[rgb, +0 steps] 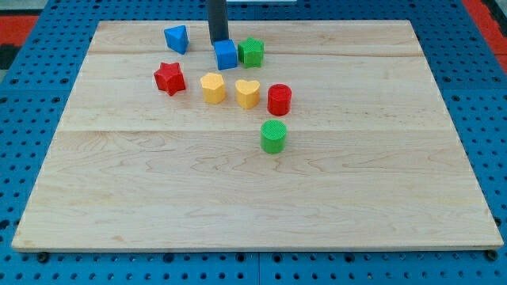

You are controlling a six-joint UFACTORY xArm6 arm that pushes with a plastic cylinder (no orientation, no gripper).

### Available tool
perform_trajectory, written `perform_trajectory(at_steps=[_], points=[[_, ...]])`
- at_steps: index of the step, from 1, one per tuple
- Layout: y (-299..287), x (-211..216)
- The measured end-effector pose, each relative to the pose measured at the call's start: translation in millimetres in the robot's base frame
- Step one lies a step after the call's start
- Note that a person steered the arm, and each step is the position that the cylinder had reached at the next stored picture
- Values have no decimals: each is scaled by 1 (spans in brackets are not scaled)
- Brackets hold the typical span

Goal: Push the red star down a bit

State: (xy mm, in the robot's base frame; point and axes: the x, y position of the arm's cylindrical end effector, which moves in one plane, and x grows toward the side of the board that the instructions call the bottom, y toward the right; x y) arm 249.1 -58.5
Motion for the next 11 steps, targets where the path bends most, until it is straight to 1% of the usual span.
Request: perform_trajectory(at_steps=[1, 3, 4, 5, 6, 7, 8, 10, 11], points=[[-14, 0], [-94, 5], [-94, 31], [-82, 68], [-84, 91], [-61, 123], [-58, 167], [-59, 192], [-76, 204]])
